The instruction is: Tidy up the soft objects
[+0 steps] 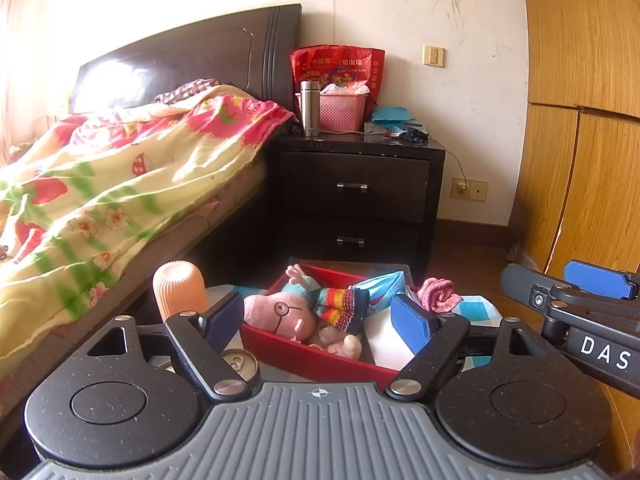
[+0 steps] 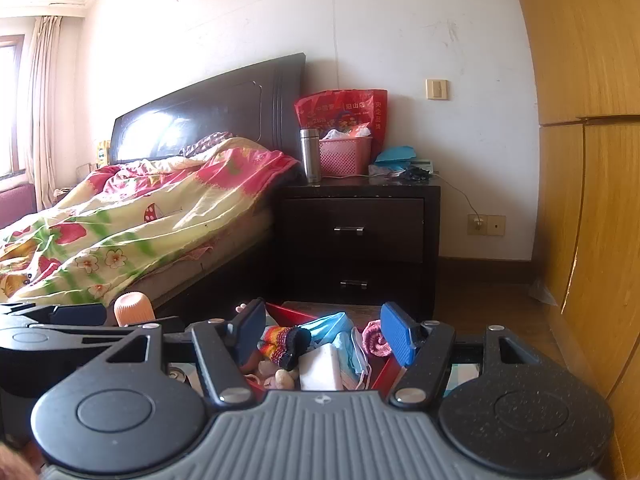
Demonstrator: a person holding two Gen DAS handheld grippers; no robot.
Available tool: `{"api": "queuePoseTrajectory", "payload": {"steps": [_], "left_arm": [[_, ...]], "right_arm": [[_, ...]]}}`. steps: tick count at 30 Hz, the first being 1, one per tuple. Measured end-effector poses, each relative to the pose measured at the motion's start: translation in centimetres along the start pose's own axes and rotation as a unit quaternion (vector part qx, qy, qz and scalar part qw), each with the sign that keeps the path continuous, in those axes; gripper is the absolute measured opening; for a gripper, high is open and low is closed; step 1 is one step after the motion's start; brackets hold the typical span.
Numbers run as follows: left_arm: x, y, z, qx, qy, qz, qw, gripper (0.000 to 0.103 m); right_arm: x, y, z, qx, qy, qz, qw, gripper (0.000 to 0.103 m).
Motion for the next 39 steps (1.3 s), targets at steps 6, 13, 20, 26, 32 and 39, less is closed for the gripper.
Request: {"api": "queuePoseTrajectory", "payload": {"steps": [6,13,20,26,32,39], "left_arm": [[-0.1,0.0,-0.2,0.003,-0.003,0.001,1.0,0.08],[-0.1,0.0,-0.4,0.008,0.002,0.003,1.0,0.08],[0.1,-0.2,-0.7,0.024,0.022,-0.006,0.9994,0.08],[0.1,-0.4,-0.9,0.034,0.035,-0.014,0.9987,0.08],[0.0,-0.5,-1.1,0.041,0.043,-0.021,0.998,0.08],[0.0,-0.4,-1.0,0.039,0.056,-0.023,0.9974,0.08]], "right_arm": [[0.1,-0.1,-0.3,0.005,0.005,-0.005,1.0,0.042],[0.2,-0.3,-0.6,0.011,0.005,-0.008,1.0,0.042],[0.2,-0.4,-0.8,0.013,-0.007,-0.005,1.0,0.042],[-0.2,-0.5,-0.8,0.017,-0.015,-0.003,1.0,0.042],[-0.5,-0.5,-0.8,0.02,-0.022,-0.006,1.0,0.042],[-0.5,-0.6,-0.9,0.022,-0.024,-0.004,0.999,0.043]]}}
Point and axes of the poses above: each gripper's, at about its wrist camera, not at the fingertips, and y roughly against the way its jaws point, x to its left, z to its top, the point moved 8 cm from there along -y, roughly the way its jaws point, and after that the axes turned 3 degrees about y, right-handed, at the moved point
